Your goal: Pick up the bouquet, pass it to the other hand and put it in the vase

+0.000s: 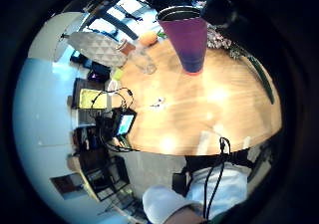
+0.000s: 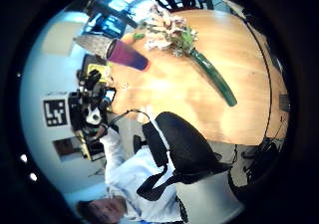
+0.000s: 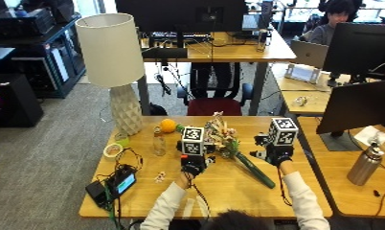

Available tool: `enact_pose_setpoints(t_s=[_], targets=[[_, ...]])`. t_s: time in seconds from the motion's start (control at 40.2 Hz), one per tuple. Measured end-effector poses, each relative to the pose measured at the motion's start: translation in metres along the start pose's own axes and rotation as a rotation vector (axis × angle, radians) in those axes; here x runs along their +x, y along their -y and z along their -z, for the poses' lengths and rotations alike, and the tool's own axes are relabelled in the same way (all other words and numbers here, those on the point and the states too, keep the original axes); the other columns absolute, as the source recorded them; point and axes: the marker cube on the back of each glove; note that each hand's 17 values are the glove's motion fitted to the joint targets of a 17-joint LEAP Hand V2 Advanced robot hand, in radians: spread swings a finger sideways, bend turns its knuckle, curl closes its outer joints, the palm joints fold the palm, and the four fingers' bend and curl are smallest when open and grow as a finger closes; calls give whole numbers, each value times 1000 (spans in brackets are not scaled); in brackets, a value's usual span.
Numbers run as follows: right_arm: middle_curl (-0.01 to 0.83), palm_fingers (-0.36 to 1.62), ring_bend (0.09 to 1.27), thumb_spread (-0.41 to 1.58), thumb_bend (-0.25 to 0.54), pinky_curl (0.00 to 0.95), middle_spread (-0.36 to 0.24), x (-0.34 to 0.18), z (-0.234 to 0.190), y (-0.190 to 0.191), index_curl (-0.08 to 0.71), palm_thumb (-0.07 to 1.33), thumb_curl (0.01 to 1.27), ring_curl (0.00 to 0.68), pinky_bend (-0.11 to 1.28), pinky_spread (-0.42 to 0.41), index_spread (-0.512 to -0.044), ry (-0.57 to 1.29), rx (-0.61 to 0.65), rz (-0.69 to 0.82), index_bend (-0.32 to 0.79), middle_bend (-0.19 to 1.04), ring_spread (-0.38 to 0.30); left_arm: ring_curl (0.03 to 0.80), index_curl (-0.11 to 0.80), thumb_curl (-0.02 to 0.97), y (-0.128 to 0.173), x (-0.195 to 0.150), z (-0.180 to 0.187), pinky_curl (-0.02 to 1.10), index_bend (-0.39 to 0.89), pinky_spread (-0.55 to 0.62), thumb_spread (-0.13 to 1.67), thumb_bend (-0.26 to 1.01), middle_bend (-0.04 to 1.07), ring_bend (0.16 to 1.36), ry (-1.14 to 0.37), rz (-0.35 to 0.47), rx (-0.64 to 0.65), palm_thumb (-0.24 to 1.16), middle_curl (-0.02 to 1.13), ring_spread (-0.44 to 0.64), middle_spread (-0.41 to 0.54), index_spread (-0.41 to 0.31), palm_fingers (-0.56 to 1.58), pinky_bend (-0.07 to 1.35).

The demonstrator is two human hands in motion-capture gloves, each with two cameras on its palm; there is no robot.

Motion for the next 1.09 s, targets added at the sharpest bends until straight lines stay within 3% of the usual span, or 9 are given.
enact_pose_setpoints(t_s=[0.323,0.447,0.522,0.621,0.696,0.795,0.895,1.094], targets=[[371,384,620,1076,-22,350,-10,46,-47,36,95,372,278,319,788,279,-352,55,-44,-150,66,320,144,292,395,241,-5,2,-2,337,184,292,1150,-19,149,465,-6,-3,4,166,262,183,77,-81,419,277],[375,407,650,1068,-27,351,-7,36,-51,14,85,367,278,328,794,277,-341,198,-187,-285,45,325,136,294,398,243,-4,3,-11,341,183,292,1152,-19,149,465,-1,-14,-15,166,263,184,77,-81,418,275],[380,428,665,1066,-27,350,-10,52,-79,24,80,362,276,333,787,269,-332,138,-167,-302,47,341,128,295,399,244,-4,1,-14,342,183,292,1152,-19,149,465,0,-18,-29,165,264,185,77,-81,418,275],[383,427,669,1062,-24,354,-11,40,-113,2,80,364,278,339,787,264,-325,120,-314,-319,52,343,119,297,401,245,-1,-4,-18,343,184,293,1153,-19,150,463,-23,-10,-38,165,266,186,81,-81,415,271],[385,321,591,1046,-33,366,-6,33,-155,-3,88,350,276,325,818,283,-319,133,-395,-312,71,337,139,297,404,246,3,-8,-23,342,187,305,1153,-19,154,462,-46,-1,-49,165,268,185,83,-81,410,257],[382,218,499,1025,-33,373,9,33,-190,-5,106,339,276,303,832,300,-318,158,-407,-351,116,320,162,297,411,247,4,-8,-26,337,199,325,1153,-19,151,460,-39,3,-65,164,269,185,84,-85,413,237],[378,215,456,1015,-29,363,15,36,-205,1,120,336,277,285,826,312,-310,168,-312,-355,128,310,175,297,415,248,4,-8,-29,336,196,338,1154,-19,150,451,-34,4,-75,164,270,185,84,-87,413,230],[358,317,319,1051,52,309,5,32,-212,2,238,542,310,237,646,318,-307,130,-281,-366,354,238,184,297,420,249,5,-4,-31,337,193,351,1154,-19,147,443,-33,3,-78,164,269,188,85,-88,418,221]])
